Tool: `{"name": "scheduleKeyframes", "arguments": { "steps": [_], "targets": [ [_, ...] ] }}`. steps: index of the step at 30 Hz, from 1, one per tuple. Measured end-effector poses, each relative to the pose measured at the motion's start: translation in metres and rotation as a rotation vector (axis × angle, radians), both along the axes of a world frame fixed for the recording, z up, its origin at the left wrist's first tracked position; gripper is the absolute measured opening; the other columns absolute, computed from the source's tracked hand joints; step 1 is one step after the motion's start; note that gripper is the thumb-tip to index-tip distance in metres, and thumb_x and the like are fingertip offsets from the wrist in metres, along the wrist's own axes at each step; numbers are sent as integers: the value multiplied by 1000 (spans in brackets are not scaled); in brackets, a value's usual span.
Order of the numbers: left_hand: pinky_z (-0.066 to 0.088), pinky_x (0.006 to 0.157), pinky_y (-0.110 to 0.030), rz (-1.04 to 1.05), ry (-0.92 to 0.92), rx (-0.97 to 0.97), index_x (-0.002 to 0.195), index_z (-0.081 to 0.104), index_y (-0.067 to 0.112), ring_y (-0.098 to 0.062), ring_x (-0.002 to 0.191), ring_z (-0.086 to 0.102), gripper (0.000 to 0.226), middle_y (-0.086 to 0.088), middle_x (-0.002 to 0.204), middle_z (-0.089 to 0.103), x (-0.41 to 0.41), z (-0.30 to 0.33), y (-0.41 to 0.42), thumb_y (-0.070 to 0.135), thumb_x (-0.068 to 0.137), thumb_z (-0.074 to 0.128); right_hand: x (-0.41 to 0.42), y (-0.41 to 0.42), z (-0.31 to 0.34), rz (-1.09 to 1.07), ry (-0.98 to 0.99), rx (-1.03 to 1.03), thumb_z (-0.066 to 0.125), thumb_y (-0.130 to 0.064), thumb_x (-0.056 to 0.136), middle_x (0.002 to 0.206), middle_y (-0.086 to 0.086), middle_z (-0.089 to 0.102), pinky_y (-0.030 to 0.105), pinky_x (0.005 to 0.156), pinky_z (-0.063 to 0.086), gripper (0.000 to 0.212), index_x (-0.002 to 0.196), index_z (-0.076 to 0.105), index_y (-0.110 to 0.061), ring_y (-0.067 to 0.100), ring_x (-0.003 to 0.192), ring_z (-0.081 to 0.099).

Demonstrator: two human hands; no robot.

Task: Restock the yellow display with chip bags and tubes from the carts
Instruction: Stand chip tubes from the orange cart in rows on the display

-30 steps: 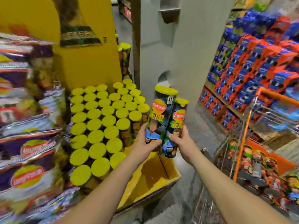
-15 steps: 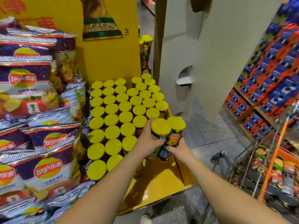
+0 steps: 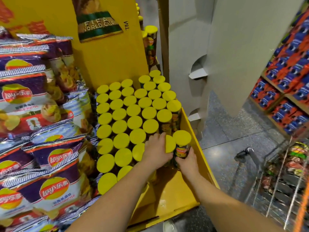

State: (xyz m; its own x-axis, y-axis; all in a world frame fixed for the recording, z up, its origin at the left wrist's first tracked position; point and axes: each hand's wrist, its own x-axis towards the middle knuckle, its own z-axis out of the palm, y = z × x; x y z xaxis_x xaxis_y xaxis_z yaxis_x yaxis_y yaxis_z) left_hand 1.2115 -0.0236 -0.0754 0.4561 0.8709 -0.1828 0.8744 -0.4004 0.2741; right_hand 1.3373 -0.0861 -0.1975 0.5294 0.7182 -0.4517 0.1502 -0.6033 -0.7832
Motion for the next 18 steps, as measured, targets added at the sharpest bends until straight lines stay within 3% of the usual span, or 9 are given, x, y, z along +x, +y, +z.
{"name": "scheduleKeyframes", "arguments": {
  "steps": [7,11,15,18],
  "targets": [
    [38,100,-40,3,66,44,145,29,15,-27,126,39,83,-7,141,39,8,-19,12,51,80,67,-3,12,-22,-39,-74,29,75,-30,83,150,15,34,45,102,41,90,152,21,-13,35,137,35],
    [33,104,-40,-12,103,59,150,22,14,-28,131,35,85,-7,148,32,4,-26,16,50,84,63,-10,4,-29,-60,-143,-13,76,-36,81,147,18,35,43,104,39,93,151,22,-6,36,135,36],
    [25,111,-42,-99,178,70,153,10,15,-29,137,25,90,-8,152,22,3,-24,20,41,86,63,-12,-7,-39,-83,-30,-94,72,-40,84,127,16,59,41,88,51,81,145,31,-7,36,117,57],
    [26,110,-42,-115,201,94,153,10,15,-29,136,27,91,-8,149,27,5,-24,26,43,86,64,-10,1,-41,-64,-33,-66,68,-37,87,127,13,62,37,84,50,75,144,30,-8,33,113,61]
  ]
}}
